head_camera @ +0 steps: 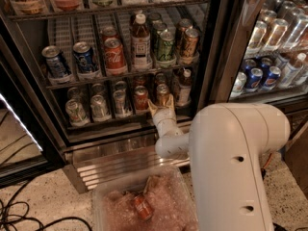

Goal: Pick orange can from bottom shelf of fridge

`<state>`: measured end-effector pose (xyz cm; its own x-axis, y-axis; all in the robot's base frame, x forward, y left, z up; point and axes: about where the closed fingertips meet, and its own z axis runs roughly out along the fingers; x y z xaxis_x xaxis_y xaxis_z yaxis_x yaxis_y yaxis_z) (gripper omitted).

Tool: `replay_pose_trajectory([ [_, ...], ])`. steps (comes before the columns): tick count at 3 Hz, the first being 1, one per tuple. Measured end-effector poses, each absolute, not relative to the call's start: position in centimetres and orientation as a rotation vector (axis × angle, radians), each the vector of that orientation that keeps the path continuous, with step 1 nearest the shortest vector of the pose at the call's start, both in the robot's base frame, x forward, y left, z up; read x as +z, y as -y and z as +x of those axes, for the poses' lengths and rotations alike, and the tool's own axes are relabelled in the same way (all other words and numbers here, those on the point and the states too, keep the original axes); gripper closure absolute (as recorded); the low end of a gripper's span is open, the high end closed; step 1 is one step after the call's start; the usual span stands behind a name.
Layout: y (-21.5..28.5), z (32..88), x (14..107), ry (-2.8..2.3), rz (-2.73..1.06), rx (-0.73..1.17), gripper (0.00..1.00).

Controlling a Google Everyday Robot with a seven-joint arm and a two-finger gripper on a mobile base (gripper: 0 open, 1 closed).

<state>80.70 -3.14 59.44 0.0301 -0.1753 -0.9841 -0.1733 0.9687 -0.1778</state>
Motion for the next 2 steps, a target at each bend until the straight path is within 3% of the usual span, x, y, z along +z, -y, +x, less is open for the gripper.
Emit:
replay_pose_trajectory([
  [2,3.79,82.34,59.09,-1.547,-0.258,-0.04,0.33],
])
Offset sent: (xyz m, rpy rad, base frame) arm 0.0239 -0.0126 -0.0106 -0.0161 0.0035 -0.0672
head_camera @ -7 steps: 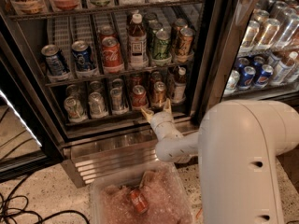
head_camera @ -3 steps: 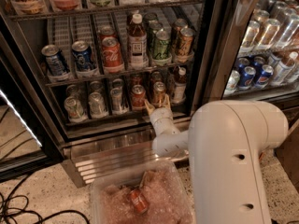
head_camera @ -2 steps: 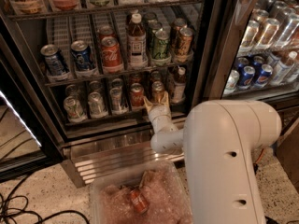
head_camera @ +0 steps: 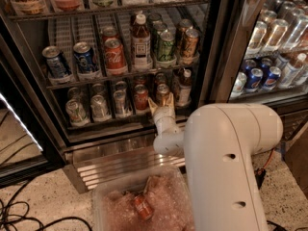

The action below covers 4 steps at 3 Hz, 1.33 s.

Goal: Pick orange can from bottom shelf of fridge

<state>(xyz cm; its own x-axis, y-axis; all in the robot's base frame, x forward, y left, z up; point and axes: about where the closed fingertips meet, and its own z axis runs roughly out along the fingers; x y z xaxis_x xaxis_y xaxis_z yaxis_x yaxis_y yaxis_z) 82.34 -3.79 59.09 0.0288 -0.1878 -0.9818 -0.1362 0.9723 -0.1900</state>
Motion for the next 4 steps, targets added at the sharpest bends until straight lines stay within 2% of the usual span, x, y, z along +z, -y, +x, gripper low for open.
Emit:
replay_pose_trajectory([
  [2,3.8,82.7,58.8,-1.548,-0.251,-0.053,0.82],
  [3,3.4,82.1,59.0,-1.554,-0.267,-0.018,1.0],
  [4,3.1,81.5,60.4,-1.534,-0.284,0.028,1.0],
])
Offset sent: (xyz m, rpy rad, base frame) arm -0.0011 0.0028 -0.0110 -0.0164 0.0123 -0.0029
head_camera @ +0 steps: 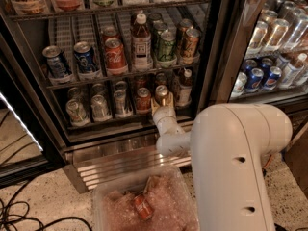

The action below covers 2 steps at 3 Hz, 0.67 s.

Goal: Pick orange can from bottom shelf of fridge

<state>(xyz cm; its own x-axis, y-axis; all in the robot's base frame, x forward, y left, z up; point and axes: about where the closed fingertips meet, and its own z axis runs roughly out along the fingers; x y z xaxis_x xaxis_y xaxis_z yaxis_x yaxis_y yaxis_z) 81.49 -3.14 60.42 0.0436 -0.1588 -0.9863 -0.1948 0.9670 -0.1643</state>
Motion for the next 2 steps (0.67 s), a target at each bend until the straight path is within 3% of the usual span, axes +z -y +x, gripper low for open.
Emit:
replay_pose_trajectory([
  [2,2.8,80.0,64.0,-1.459,-0.338,0.111,1.0],
])
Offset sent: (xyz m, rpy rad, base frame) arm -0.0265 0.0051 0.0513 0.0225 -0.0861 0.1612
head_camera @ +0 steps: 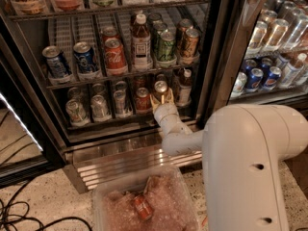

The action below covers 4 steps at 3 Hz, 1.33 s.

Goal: Pick orange can from bottom shelf of fridge

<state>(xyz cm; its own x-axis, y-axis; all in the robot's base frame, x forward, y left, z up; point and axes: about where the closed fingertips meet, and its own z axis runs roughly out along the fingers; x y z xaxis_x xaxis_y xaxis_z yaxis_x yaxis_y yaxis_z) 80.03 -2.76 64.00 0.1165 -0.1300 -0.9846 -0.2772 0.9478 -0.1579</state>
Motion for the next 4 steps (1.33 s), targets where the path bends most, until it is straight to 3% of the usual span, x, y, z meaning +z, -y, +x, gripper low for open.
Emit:
replay_pose_trajectory([
  [4,5.5,74.5,66.4,-1.522,-0.578,0.318,1.0],
])
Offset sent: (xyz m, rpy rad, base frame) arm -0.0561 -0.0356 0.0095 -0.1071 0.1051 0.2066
